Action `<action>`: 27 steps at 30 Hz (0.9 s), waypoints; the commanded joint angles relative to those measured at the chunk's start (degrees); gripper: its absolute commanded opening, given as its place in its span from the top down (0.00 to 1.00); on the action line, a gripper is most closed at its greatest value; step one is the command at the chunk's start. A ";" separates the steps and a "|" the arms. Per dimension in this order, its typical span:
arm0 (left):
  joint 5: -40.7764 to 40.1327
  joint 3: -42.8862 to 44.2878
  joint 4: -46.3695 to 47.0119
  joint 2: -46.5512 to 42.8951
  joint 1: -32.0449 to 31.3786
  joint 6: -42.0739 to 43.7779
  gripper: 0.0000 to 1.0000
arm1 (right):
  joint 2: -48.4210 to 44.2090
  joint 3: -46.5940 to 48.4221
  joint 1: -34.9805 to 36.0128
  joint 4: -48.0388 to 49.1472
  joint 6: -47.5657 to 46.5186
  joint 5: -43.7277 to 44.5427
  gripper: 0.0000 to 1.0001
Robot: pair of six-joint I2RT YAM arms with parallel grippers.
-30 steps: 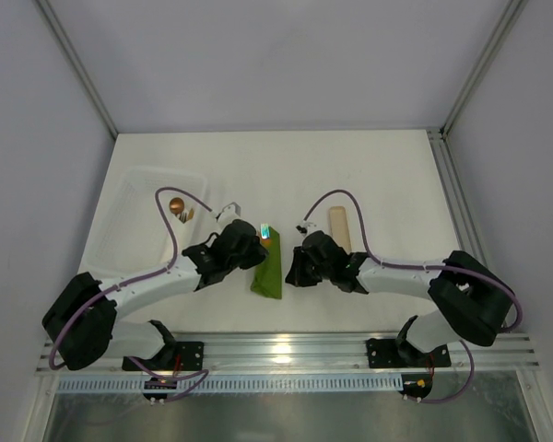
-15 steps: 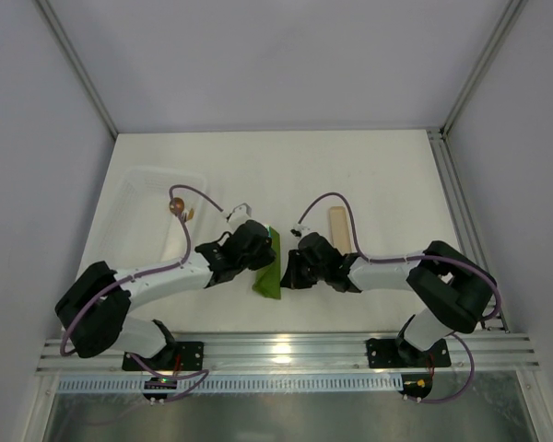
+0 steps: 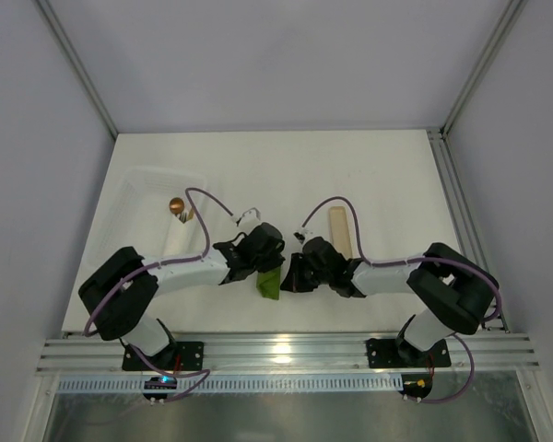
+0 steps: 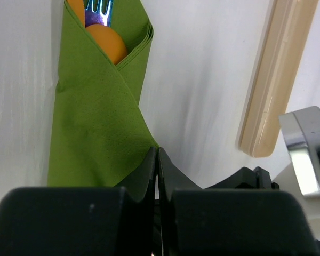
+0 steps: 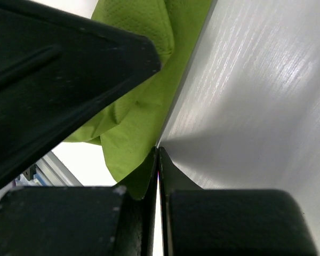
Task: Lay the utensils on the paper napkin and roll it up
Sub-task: Roll the napkin at the center of the board.
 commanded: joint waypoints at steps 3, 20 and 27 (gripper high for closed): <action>-1.88 2.60 3.85 2.95 -0.79 -2.55 1.00 | -2.81 -1.58 -0.05 3.12 -0.29 0.50 0.96; -0.83 5.42 3.67 7.17 -1.06 -1.23 1.00 | -13.88 -2.38 -0.05 -5.56 -9.25 2.61 0.96; -0.39 6.21 3.50 8.41 -1.06 -0.09 1.00 | -17.40 -2.11 -1.90 -7.34 -10.66 -0.02 0.94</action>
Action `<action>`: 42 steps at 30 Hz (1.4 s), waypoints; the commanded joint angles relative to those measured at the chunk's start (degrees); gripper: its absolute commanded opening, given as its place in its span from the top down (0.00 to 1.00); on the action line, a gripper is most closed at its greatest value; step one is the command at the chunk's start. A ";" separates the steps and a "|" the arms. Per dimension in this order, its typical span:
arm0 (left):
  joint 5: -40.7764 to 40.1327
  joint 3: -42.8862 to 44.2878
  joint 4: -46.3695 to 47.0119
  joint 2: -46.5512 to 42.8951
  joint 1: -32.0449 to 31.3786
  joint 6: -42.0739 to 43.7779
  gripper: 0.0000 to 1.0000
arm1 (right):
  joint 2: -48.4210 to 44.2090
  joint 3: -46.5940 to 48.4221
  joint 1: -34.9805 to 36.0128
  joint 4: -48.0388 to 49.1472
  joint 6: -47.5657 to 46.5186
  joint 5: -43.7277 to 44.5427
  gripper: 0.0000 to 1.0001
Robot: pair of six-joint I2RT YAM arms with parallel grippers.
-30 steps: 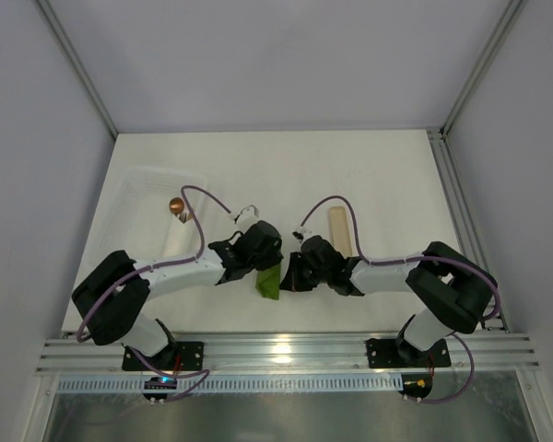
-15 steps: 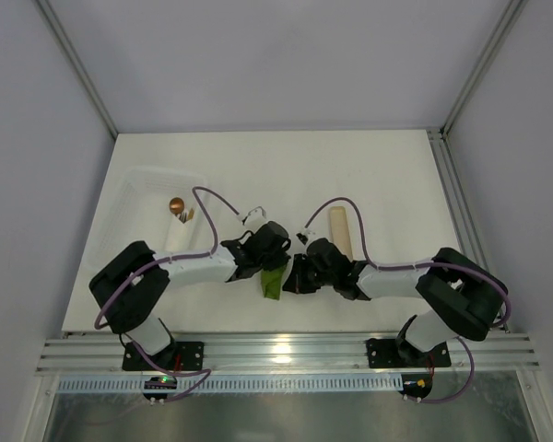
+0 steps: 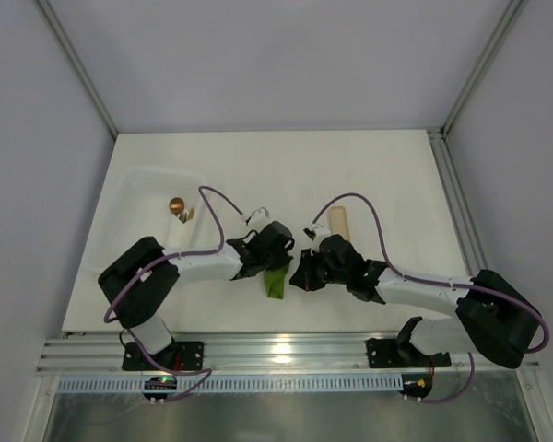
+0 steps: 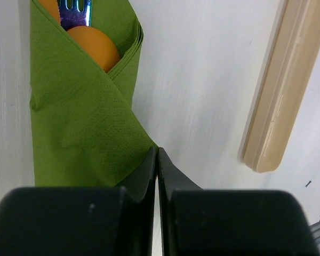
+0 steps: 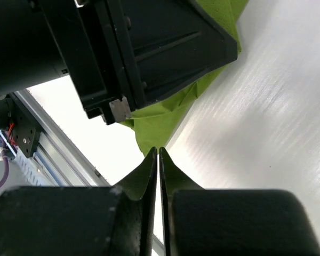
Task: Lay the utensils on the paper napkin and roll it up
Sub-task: Roll the napkin at the center of the board.
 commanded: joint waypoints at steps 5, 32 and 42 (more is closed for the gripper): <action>1.26 2.95 0.77 0.04 -0.27 3.28 1.00 | 0.17 -1.35 -0.92 6.37 -2.49 -3.44 0.85; 10.58 -1.17 4.36 -4.08 0.70 -1.89 1.00 | 5.98 -9.08 6.91 28.50 0.58 11.76 0.96; 10.23 -5.91 6.39 -8.49 0.70 -4.79 1.00 | 8.96 -13.40 6.99 43.10 7.97 7.72 0.97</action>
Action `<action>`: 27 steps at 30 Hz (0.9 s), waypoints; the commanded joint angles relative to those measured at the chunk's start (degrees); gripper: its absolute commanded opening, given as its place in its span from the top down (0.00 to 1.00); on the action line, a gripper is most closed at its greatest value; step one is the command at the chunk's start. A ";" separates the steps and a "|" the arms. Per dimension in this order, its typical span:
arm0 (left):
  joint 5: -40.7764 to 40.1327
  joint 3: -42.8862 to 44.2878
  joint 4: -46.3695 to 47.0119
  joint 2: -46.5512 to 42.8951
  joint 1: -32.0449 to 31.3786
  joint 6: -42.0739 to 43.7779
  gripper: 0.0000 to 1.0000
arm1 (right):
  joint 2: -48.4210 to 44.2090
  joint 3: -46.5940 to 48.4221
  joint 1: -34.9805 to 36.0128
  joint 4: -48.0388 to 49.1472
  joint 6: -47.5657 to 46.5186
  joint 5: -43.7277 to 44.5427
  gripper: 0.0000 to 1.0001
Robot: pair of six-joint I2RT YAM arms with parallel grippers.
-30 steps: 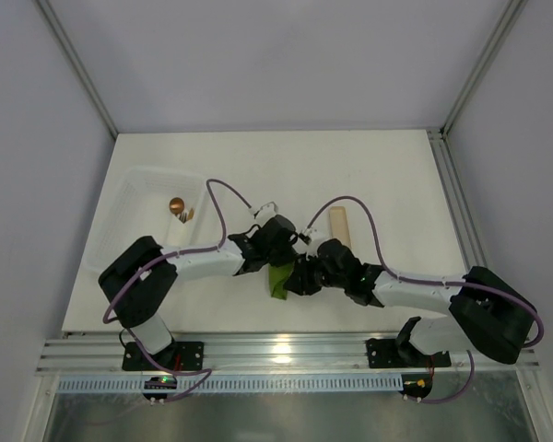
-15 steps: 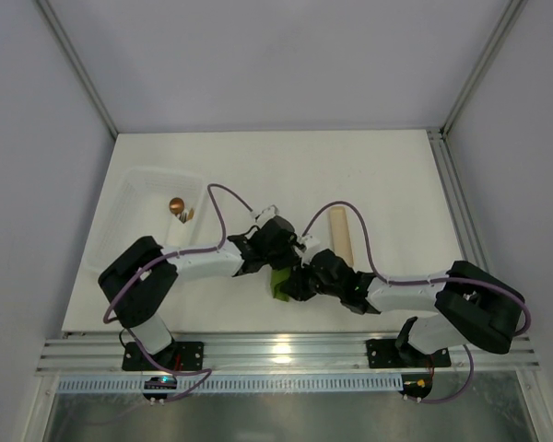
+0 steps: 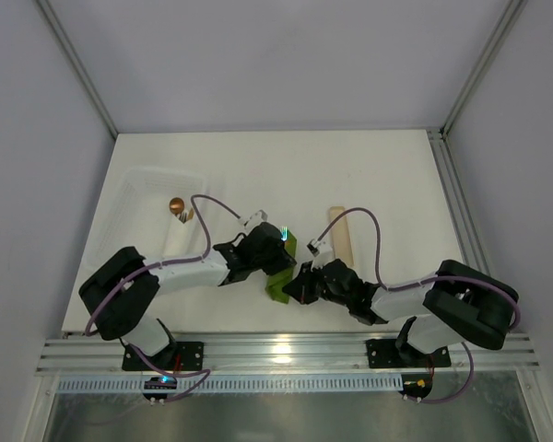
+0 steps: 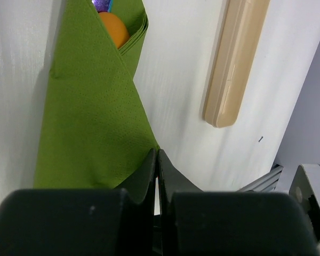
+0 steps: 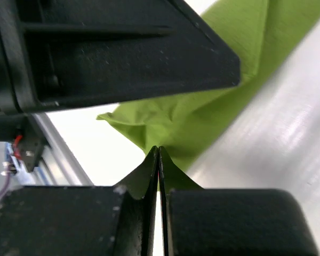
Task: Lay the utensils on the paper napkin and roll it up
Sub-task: Roll the napkin at the center of the board.
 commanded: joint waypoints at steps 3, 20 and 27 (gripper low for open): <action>0.17 -2.27 3.92 -2.39 0.20 -2.57 1.00 | 2.98 0.37 0.33 12.90 2.82 -2.02 0.96; 0.44 -5.17 6.21 -4.41 0.20 -5.03 1.00 | 11.42 3.45 0.94 17.56 2.99 -7.11 0.96; 0.61 -5.61 6.38 -4.94 0.20 -5.38 1.00 | 13.62 4.41 1.38 18.44 3.70 -6.85 0.96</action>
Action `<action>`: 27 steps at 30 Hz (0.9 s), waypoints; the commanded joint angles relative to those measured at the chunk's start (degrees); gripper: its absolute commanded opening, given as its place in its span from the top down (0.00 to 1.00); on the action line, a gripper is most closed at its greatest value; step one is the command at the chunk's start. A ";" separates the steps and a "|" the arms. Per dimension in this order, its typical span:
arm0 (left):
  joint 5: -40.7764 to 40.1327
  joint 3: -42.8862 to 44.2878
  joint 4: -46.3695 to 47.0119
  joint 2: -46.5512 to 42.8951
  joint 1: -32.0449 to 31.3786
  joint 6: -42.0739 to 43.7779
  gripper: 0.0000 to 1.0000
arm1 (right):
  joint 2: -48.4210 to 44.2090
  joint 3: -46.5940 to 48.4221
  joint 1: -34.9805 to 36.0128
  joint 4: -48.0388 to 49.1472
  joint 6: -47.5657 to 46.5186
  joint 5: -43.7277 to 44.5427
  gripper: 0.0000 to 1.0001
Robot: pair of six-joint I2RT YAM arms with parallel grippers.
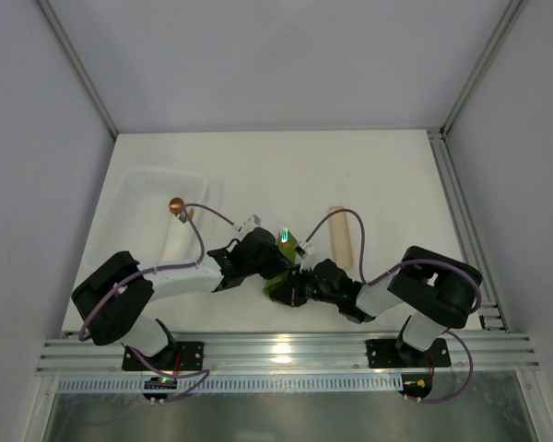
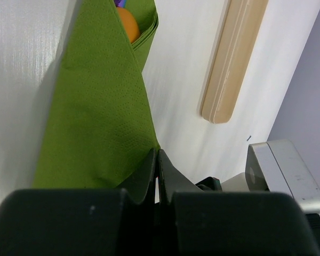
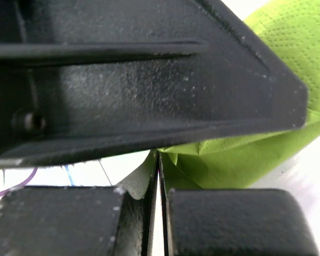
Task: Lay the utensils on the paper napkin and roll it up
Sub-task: Roll the napkin at the center of the board.
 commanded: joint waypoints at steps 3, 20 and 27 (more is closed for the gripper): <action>0.64 -0.61 2.60 -1.68 0.20 -0.99 1.00 | 1.27 2.27 0.57 5.06 -0.22 1.08 0.96; 1.25 -1.66 4.10 -1.95 0.20 -2.66 1.00 | 6.63 4.38 1.80 3.40 1.10 3.01 0.96; 1.87 -2.02 4.63 -2.21 0.20 -3.54 1.00 | 8.92 4.92 2.59 1.38 1.37 5.74 0.97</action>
